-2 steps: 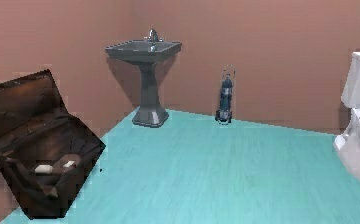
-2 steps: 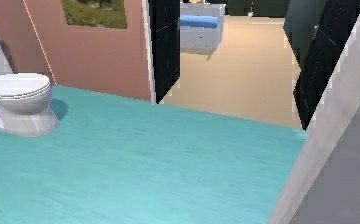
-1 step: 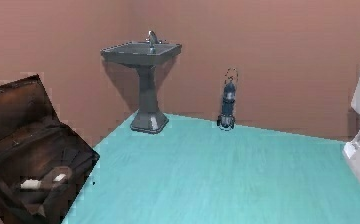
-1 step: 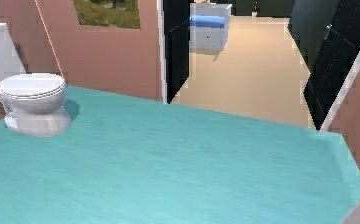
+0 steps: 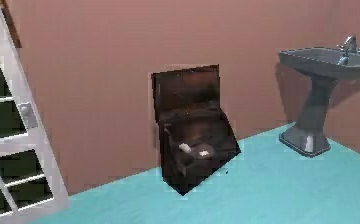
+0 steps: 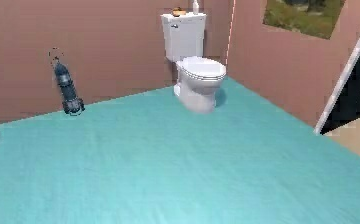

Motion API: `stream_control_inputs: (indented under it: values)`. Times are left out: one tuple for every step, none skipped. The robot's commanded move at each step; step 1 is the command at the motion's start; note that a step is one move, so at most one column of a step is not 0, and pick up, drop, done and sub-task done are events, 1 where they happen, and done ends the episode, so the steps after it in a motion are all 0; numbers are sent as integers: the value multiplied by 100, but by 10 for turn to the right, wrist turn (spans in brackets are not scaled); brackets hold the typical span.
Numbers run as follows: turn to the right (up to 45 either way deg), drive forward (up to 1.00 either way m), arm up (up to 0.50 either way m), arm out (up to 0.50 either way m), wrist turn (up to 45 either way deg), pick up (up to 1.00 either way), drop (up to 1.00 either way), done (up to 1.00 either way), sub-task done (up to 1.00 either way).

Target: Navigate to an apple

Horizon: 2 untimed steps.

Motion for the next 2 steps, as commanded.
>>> stream_control_inputs:
  values:
    - [-450,0,0,0,0,0,0,0,0]
    - [0,40,0,0,0,0,0,0,0]
